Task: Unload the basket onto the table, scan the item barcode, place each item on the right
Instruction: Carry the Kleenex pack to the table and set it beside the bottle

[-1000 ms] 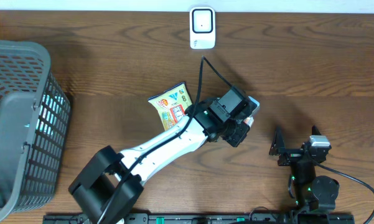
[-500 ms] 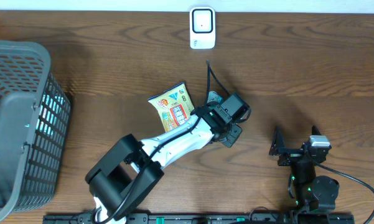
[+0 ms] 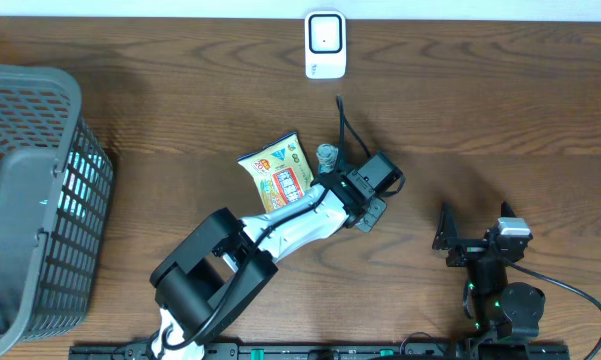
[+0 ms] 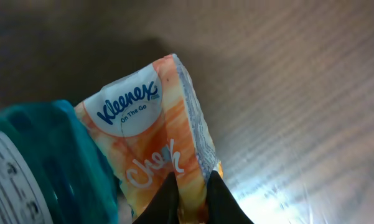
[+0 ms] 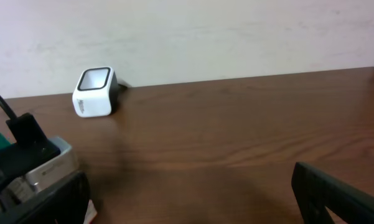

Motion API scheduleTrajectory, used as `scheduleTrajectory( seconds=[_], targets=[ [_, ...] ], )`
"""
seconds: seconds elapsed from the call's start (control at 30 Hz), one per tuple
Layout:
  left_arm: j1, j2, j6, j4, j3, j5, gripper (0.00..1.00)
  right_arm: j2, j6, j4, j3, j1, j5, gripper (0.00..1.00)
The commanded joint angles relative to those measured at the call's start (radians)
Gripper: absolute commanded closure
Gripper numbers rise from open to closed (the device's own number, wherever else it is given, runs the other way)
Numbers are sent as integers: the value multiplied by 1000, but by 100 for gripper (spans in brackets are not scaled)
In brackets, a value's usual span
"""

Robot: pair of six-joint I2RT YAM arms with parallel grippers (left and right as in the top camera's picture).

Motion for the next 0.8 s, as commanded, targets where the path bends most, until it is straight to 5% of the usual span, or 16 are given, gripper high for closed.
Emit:
scheduleTrajectory(
  seconds=[0.0, 0.43, 0.5, 0.57, 0.77],
  targets=[
    [4, 27, -2, 31, -7, -55, 93, -2, -13, -3, -2, 9, 2, 1],
    [5, 27, -44, 174, -7, -132, 92, -2, -13, -3, -2, 9, 2, 1],
    [5, 27, -44, 178, -7, -132, 83, -2, -13, -3, -2, 9, 2, 1],
    [5, 26, -44, 182, -6, -132, 56, -2, -13, -3, -2, 9, 2, 1],
    [11, -36, -43, 182, -6, -132, 51, -2, -13, -3, -2, 9, 2, 1]
  ],
)
